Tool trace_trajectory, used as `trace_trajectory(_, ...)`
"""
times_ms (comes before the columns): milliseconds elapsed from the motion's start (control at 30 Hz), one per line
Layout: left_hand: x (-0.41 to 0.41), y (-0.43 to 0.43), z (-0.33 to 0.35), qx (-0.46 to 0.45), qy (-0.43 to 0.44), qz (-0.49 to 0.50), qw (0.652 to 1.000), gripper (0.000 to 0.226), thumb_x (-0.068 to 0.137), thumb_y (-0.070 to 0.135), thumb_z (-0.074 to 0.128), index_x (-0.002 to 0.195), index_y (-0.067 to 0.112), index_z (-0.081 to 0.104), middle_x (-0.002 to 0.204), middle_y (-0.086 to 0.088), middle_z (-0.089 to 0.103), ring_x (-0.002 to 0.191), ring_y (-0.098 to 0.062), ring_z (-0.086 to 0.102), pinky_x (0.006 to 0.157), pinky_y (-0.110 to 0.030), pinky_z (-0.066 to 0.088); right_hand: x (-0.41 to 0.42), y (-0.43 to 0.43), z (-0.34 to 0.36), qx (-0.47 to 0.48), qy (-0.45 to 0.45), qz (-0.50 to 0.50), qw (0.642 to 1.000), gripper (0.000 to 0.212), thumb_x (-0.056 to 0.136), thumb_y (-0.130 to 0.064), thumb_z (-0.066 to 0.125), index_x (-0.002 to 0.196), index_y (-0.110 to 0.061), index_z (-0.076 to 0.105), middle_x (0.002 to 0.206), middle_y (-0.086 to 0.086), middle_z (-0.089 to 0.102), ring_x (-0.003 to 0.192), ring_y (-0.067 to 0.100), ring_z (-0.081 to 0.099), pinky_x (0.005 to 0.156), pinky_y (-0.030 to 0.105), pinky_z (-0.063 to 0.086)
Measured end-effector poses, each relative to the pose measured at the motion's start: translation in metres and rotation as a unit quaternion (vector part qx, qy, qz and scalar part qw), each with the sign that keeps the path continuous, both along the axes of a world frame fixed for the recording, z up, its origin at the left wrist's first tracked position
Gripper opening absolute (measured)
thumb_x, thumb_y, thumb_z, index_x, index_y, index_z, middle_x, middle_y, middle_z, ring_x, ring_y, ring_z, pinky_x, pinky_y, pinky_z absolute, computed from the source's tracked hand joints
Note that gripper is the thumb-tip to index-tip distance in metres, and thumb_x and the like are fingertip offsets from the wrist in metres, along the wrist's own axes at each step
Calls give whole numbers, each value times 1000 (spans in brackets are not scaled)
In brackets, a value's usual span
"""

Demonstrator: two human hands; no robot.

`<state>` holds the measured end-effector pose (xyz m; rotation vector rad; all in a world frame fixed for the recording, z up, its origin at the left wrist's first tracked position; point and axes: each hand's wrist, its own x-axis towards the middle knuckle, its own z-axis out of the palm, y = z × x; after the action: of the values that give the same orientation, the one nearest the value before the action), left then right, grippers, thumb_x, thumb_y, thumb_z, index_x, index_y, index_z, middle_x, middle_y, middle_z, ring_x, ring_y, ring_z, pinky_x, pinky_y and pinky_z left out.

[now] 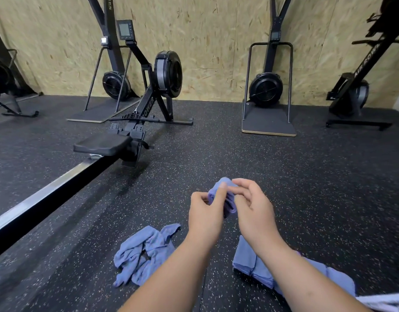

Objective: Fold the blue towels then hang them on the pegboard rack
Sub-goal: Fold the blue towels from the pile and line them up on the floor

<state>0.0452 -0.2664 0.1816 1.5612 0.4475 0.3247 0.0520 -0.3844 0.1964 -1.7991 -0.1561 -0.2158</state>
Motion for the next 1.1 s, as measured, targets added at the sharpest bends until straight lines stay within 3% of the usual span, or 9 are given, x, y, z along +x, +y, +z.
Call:
trace_trajectory(100,2,6,-3,-17,1,29,999,55,79,57,86,99,14,58,91,0,68,69,-9,59,64,-26,45,-4,2,6,7,-14,22,1000,40,101,-2,46,117,-34,63,104,-16,80,106,10,72,98,41,54)
trace_trajectory(200,2,8,-1,-75,-12,24,997,50,78,50,87,102,15,61,91,-4,74,69,-11,63,70,-34,51,2,-3,4,2,-1,-34,999,29,99,-7,58,110,-31,68,102,-16,78,103,5,71,99,42,55)
trace_trajectory(267,1,6,-1,-127,-28,2,991,46,83,46,83,106,12,62,84,-2,76,67,-11,62,73,-39,52,8,-12,-1,-41,12,-103,994,17,92,-29,69,105,-40,70,108,-19,73,105,5,67,100,44,54)
trace_trajectory(367,-2,0,-2,-152,-49,-48,986,26,99,29,74,114,12,62,85,6,75,69,-5,63,74,-30,50,10,-24,-2,10,97,-113,989,35,82,-60,71,115,-51,64,124,-9,66,113,11,63,105,47,52)
trace_trajectory(500,-10,-7,-5,-175,-52,-155,971,25,106,26,65,129,17,62,117,0,80,107,-13,75,90,-29,56,-2,-33,2,168,166,-79,969,49,98,-46,71,142,-48,50,123,-5,73,112,20,73,103,49,57)
trace_trajectory(600,-15,-15,-4,-165,-37,-186,968,24,109,25,61,129,13,64,118,0,79,110,-13,74,89,-24,57,-13,-44,6,244,168,-72,952,56,102,-24,70,145,-48,43,121,0,76,106,22,77,92,43,62)
trace_trajectory(767,-21,-22,-10,-88,4,-206,974,26,104,39,60,125,24,62,119,2,75,110,-15,71,103,-44,57,-37,-80,2,217,224,-82,947,50,93,-7,74,136,-28,61,117,8,77,107,26,75,91,44,62)
trace_trajectory(933,-26,-24,-14,153,-22,-294,943,23,111,33,49,133,28,56,125,9,66,114,-12,61,103,-36,49,-73,-115,-17,82,273,-6,958,41,90,-18,80,129,-23,66,117,-4,78,109,13,74,104,46,57)
trace_trajectory(1100,-30,-24,-21,193,-35,-377,905,34,108,32,58,142,31,61,127,8,70,116,-10,64,108,-36,50,-89,-139,-30,51,256,8,965,66,83,-39,90,140,-34,57,131,-7,73,118,11,71,103,40,57)
